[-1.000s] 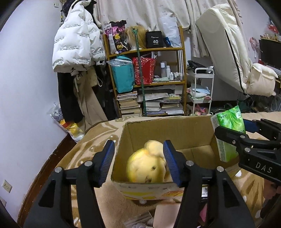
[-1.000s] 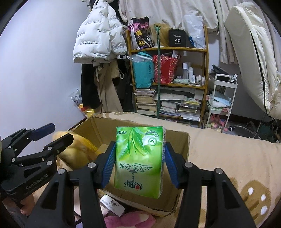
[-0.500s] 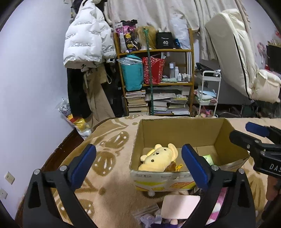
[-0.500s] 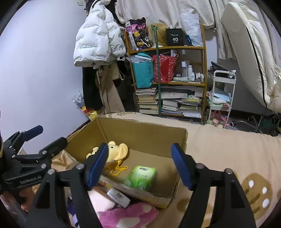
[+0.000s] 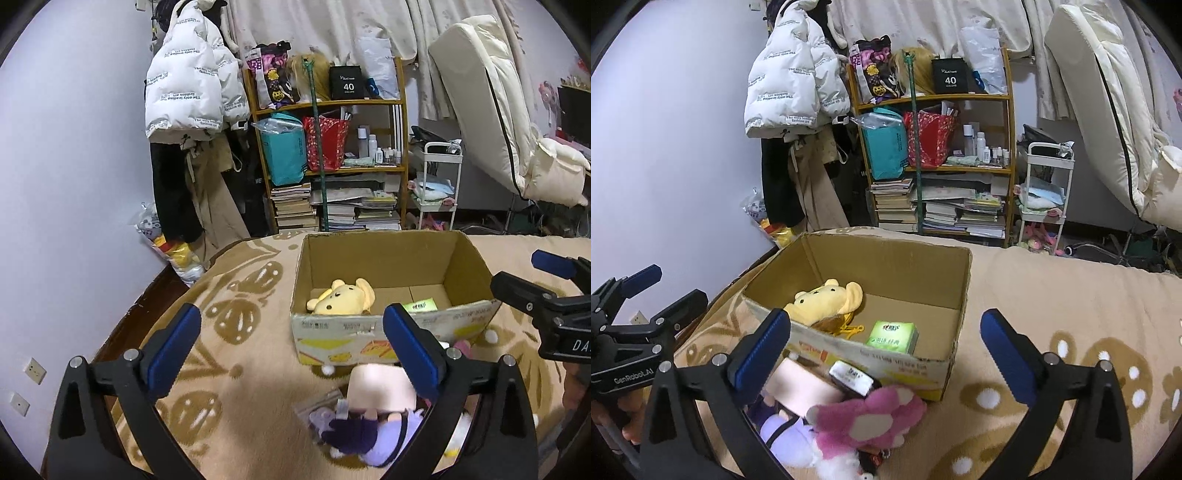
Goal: Organize soft objects
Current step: 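Withdraw both tools from the box and move toward the remaining toys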
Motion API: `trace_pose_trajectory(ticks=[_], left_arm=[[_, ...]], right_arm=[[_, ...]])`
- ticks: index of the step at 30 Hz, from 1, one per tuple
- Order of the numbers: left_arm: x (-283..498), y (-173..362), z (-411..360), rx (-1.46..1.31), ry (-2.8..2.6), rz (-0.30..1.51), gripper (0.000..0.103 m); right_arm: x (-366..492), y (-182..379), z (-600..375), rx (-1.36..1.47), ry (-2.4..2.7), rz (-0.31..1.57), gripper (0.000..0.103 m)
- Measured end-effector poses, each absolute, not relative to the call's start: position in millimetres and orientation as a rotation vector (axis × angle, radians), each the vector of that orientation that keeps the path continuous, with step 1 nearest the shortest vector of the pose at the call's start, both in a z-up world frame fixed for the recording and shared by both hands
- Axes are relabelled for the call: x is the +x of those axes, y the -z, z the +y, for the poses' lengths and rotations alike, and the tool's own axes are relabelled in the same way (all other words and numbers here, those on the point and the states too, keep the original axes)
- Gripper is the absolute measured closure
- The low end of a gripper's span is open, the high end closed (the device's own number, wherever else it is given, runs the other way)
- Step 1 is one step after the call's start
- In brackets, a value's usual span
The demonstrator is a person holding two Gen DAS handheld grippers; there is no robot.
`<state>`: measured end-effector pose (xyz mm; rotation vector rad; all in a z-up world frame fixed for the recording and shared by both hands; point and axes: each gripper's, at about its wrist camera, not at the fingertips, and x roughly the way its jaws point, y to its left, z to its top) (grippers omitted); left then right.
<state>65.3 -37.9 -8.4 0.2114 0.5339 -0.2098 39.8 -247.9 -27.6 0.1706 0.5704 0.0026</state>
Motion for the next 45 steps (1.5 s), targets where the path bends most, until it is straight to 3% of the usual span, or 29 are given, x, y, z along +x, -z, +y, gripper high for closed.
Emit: trace_pose_trajectory(ticks=[15, 45], left_arm=[[36.4, 4.7, -20.1, 0.190, 0.225, 0.593, 0.005], [76.9, 73.0, -66.8, 0.272, 0.331, 0.795, 0.005]], right_arm=[[3.5, 29.0, -254.5, 0.247, 0.013, 0.642, 0.000], [59.2, 78.1, -259.3, 0.315, -0.017, 0.838, 0.000]])
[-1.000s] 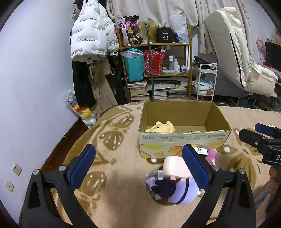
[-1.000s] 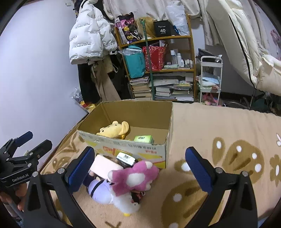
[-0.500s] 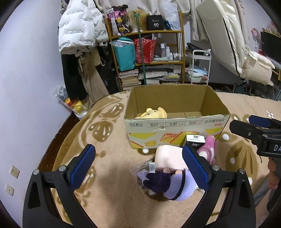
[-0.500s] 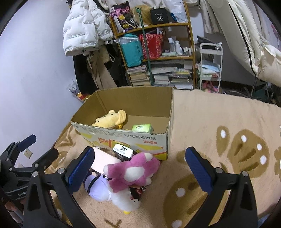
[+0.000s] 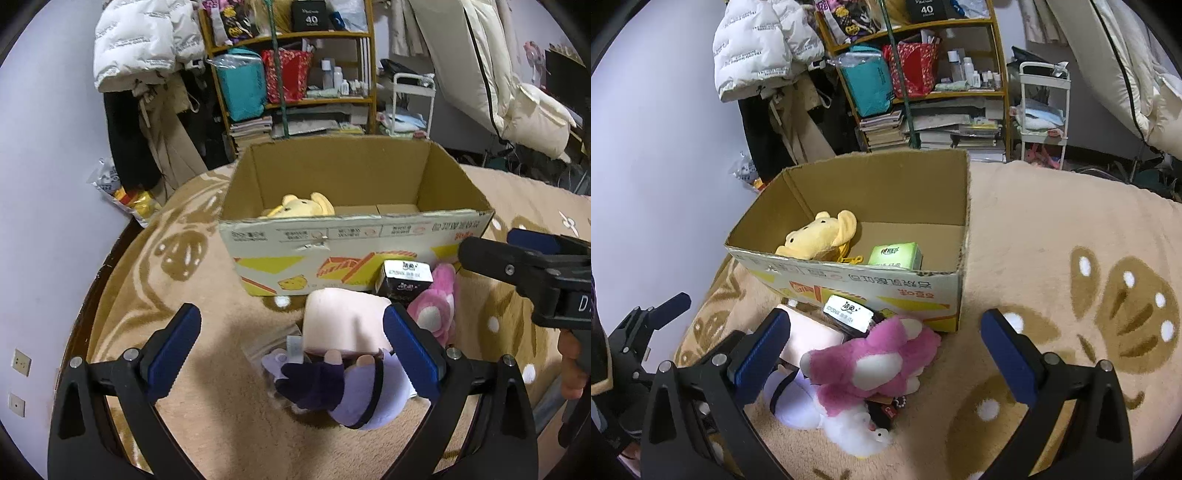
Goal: Organize soft objects
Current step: 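Withdraw both tools from the box and move toward the remaining toys, then close the left tool on the pink block while the right tool grasps the pink bunny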
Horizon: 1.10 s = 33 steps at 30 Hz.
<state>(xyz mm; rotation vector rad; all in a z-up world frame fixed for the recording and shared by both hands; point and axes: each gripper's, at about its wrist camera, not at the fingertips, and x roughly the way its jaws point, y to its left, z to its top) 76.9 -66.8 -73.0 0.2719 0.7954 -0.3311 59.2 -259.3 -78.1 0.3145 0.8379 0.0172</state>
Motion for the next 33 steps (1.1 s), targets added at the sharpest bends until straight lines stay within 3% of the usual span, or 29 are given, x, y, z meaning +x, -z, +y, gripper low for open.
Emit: trace_pose_trajectory(ticks=[33], left_arm=[[98.1, 128.9, -101.7, 0.299, 0.467, 0.963, 0.005]], right_arm=[[98.8, 139.8, -259.4, 0.446, -0.090, 1.064, 0.000]])
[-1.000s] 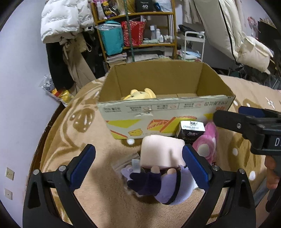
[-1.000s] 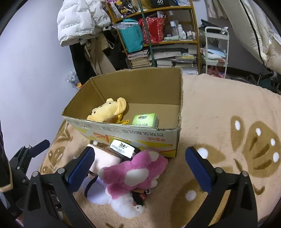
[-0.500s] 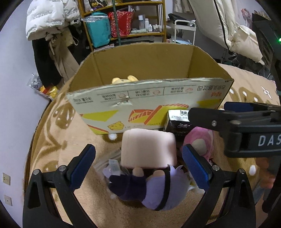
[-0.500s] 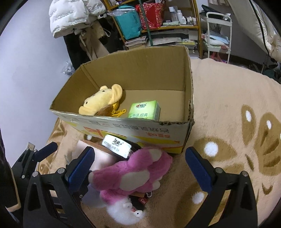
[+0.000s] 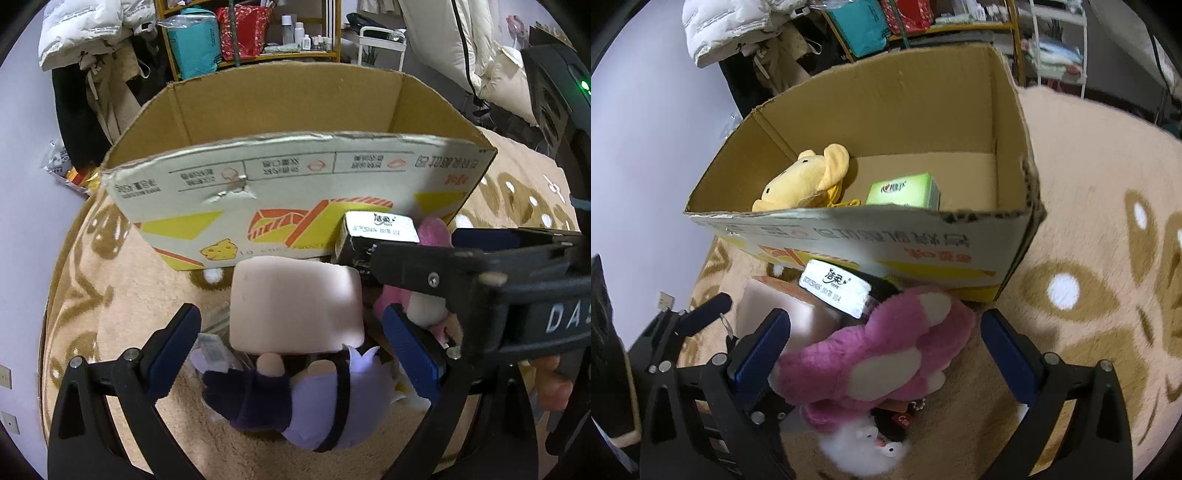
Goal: Organize soft objects
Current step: 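Close the left tool on the pink block while the right tool grasps the pink bunny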
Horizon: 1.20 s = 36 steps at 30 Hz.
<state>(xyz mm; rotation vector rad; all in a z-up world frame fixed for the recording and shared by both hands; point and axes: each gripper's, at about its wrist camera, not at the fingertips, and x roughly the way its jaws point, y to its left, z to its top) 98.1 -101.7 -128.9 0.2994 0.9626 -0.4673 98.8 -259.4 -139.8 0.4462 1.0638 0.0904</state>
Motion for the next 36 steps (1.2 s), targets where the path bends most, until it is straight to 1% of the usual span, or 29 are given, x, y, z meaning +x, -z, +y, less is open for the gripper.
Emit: trace_pose_trajectory(ticks=[5, 10, 13, 16, 17, 19, 22, 27, 29, 30, 32, 33, 35, 36], left_arm=[[95.7, 131.6, -104.7, 0.308, 0.473, 0.967, 0.005], [96.9, 132.6, -104.5, 0.304, 0.469, 0.969, 0.005], [99.2, 134.9, -103.4, 0.296, 0.470, 0.982, 0.005], [100.6, 137.5, -102.7, 0.290, 0.471, 0.992, 0.005], [100.8, 138.6, -102.7, 0.293, 0.468, 0.993, 0.005], [100.7, 140.7, -102.4, 0.294, 0.464, 0.995, 0.005], [103.2, 143.2, -100.6, 0.282, 0.461, 1.001, 0.006], [104.1, 144.8, -101.3, 0.262, 0.474, 0.996, 0.018], [103.7, 144.7, -101.0, 0.269, 0.475, 0.985, 0.028], [104.0, 144.2, -100.4, 0.267, 0.473, 0.983, 0.029], [104.4, 142.7, -97.1, 0.249, 0.471, 0.982, 0.037], [106.0, 142.2, -94.5, 0.235, 0.465, 0.986, 0.039], [108.7, 141.0, -89.3, 0.208, 0.462, 0.998, 0.046], [110.0, 140.3, -86.0, 0.192, 0.455, 1.000, 0.048]], right_arm=[[98.6, 144.8, -263.4, 0.503, -0.098, 1.078, 0.000], [98.4, 143.3, -264.0, 0.484, -0.069, 1.080, 0.000], [98.4, 147.3, -265.7, 0.444, -0.021, 1.114, 0.000], [97.7, 151.3, -270.7, 0.492, -0.045, 1.143, 0.000], [98.0, 153.3, -271.4, 0.515, -0.059, 1.155, 0.001], [98.5, 157.3, -272.7, 0.564, -0.092, 1.169, 0.009], [99.0, 163.3, -276.4, 0.646, -0.142, 1.180, 0.017], [99.7, 162.5, -276.0, 0.642, -0.143, 1.172, 0.020], [98.9, 162.7, -275.3, 0.632, -0.139, 1.165, 0.021], [98.5, 162.1, -275.9, 0.631, -0.140, 1.162, 0.022], [94.6, 159.3, -277.2, 0.626, -0.138, 1.157, 0.023], [94.1, 157.6, -276.5, 0.620, -0.136, 1.156, 0.023], [91.9, 154.3, -274.6, 0.605, -0.128, 1.151, 0.024], [91.1, 152.2, -272.2, 0.590, -0.120, 1.146, 0.024]])
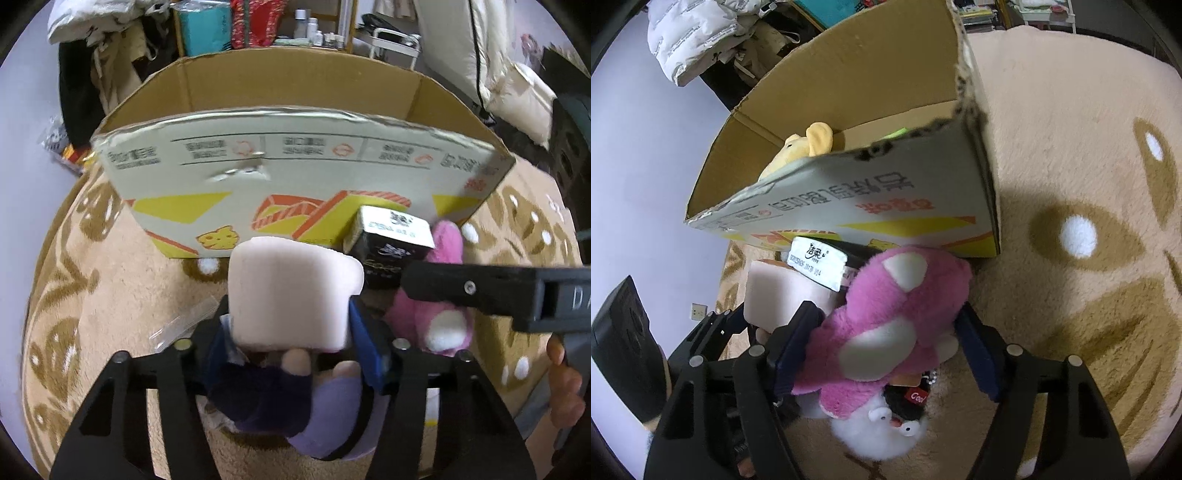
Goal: Organize soft objects
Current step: 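Close the left tool on the pink block while the right tool grasps the pink bunny, then lift the pink block with the left tool while the right tool lifts the pink bunny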
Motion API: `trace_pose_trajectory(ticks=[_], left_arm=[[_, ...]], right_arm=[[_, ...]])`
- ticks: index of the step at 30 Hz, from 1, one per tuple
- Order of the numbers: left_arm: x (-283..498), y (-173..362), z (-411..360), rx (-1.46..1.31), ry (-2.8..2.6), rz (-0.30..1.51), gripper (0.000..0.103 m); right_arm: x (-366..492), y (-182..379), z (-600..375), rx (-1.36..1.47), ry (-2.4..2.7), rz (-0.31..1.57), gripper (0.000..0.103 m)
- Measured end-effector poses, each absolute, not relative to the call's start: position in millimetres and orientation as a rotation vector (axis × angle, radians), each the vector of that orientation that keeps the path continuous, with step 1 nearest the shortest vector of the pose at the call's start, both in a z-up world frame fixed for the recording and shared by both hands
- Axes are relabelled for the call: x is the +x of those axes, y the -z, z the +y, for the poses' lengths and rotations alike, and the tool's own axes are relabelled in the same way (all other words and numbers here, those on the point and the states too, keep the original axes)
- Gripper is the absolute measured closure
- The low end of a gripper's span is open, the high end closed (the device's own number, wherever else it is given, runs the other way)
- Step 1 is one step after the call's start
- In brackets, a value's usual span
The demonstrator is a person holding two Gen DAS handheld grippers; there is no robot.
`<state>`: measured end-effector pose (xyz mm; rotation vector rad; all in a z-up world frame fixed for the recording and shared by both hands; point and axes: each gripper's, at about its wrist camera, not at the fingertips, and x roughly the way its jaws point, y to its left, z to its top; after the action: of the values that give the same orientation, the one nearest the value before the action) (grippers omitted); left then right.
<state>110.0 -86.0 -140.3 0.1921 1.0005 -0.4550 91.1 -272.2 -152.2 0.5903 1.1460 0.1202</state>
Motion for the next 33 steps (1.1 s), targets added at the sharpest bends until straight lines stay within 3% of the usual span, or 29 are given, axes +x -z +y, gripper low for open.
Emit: trace_pose_trajectory(ticks=[11, 12, 13, 21, 33], left_arm=[[99.0, 121.0, -70.9, 0.172, 0.420, 0.942, 0.060], [96.2, 116.8, -69.2, 0.170, 0.419, 0.927, 0.060], [93.8, 113.6, -68.3, 0.172, 0.415, 0.914, 0.061], [80.8, 95.1, -60.6, 0.164, 0.385, 0.851, 0.061], [82.1, 93.1, -54.0, 0.095, 0.405, 0.861, 0.057]], right_arm=[[67.3, 126.9, -272.9, 0.535, -0.023, 1.030, 0.026], [65.6, 124.0, -273.9, 0.534, -0.016, 1.018, 0.032], [63.7, 121.0, -274.2, 0.529, -0.014, 1.003, 0.047], [67.0, 130.8, -275.1, 0.550, -0.013, 1.026, 0.048], [59.1, 109.6, -251.6, 0.352, 0.031, 0.946, 0.048]])
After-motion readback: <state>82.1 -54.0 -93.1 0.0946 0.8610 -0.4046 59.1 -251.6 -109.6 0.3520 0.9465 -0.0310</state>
